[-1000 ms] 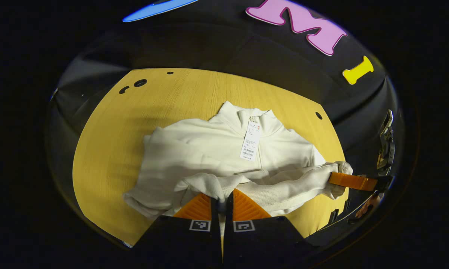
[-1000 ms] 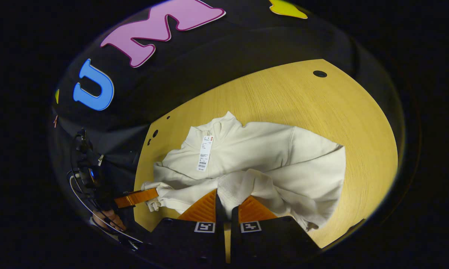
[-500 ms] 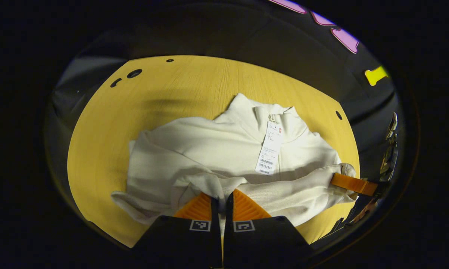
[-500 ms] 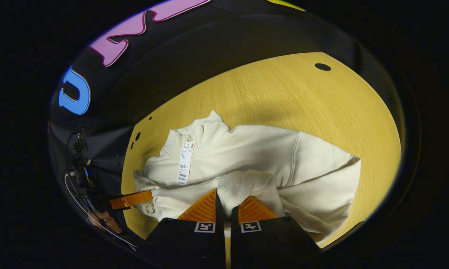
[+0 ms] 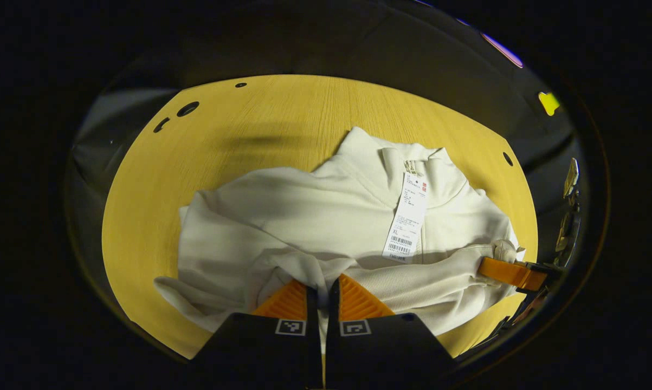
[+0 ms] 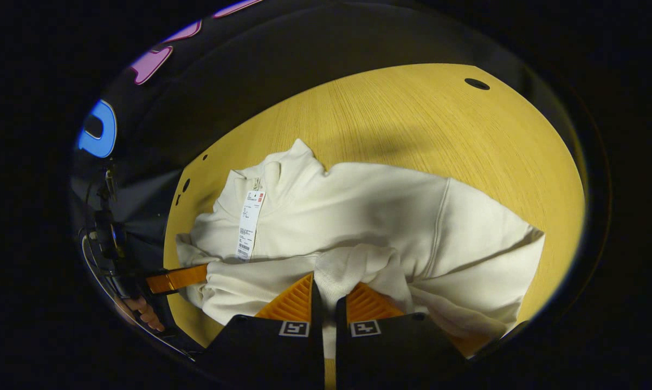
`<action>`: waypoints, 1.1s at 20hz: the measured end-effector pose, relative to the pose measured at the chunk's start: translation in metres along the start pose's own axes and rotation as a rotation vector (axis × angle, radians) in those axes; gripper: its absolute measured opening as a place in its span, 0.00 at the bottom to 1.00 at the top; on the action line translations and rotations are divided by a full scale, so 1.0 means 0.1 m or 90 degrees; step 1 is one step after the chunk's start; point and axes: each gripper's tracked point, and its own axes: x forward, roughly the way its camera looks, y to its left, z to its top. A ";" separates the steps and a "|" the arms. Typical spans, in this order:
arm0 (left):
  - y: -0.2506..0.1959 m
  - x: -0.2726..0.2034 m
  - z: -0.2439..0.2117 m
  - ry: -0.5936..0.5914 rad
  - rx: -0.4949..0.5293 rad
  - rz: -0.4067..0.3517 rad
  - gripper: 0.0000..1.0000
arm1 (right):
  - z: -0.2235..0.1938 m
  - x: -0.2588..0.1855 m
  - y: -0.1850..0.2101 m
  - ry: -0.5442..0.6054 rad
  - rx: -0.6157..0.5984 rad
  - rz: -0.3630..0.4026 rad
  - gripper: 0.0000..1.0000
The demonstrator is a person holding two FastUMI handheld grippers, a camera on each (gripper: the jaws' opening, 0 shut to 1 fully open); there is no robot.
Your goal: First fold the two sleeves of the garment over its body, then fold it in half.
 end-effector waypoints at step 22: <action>-0.18 -0.50 -0.16 0.014 0.039 -0.028 0.41 | -0.02 -0.52 0.38 -0.042 0.012 0.015 0.85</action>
